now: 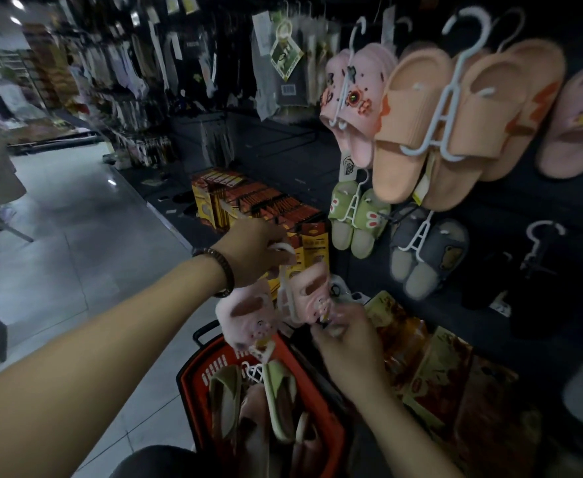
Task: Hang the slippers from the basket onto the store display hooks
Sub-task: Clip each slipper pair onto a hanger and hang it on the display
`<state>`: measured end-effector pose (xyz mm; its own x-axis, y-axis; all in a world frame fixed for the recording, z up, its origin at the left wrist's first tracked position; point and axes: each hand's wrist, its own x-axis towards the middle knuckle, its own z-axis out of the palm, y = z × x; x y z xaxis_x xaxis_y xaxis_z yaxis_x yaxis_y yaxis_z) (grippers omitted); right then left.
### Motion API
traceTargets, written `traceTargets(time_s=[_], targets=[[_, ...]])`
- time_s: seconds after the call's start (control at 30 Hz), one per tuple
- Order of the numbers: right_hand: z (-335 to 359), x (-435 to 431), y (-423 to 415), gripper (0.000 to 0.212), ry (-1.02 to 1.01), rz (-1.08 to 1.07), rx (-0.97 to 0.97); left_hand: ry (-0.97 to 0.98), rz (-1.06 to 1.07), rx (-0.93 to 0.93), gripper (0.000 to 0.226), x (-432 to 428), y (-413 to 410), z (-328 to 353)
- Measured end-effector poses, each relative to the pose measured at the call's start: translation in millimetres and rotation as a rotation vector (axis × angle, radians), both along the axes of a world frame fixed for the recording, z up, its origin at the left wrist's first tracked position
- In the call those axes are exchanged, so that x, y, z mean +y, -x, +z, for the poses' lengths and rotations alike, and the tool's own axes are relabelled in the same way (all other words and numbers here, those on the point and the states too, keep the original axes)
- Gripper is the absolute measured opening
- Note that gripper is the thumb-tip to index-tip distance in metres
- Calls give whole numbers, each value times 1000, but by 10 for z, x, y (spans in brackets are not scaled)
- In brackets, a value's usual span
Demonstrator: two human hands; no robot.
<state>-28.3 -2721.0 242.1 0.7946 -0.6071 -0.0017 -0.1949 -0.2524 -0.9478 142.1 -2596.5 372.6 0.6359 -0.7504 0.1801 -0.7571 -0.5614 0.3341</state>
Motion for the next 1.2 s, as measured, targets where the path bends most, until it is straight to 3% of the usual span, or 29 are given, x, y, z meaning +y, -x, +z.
traceTargets(time_s=[0.13, 0.33, 0.4, 0.5, 0.7, 0.83, 1.0, 1.1, 1.2], targets=[[454, -453, 66, 23, 322, 45, -56, 26, -114, 54, 13, -218, 114, 52], [1026, -761, 251, 20, 496, 167, -43, 107, -266, 220, 13, -590, 429, 184], [1125, -887, 345, 26, 538, 136, -39, 174, -332, 358, 17, -737, 524, 259], [1257, -1110, 516, 45, 539, 45, -23, 271, -389, 424, 15, -992, 674, 384], [1471, -1380, 895, 42, 463, -98, -82, 413, -426, 435, 7, -1412, 997, 586], [1859, -1554, 1130, 33, 461, -193, -151, 514, -441, 351, 18, -1565, 1211, 869], [2500, -1857, 1338, 28, 554, -360, -270, 530, -426, 132, 59, -1755, 1460, 1129], [2823, -2052, 1386, 32, 597, -466, -282, 495, -481, -66, 67, -1890, 1611, 1239], [3055, -2220, 1367, 36, 604, -498, -292, 457, -544, -94, 68, -2063, 1718, 1331]])
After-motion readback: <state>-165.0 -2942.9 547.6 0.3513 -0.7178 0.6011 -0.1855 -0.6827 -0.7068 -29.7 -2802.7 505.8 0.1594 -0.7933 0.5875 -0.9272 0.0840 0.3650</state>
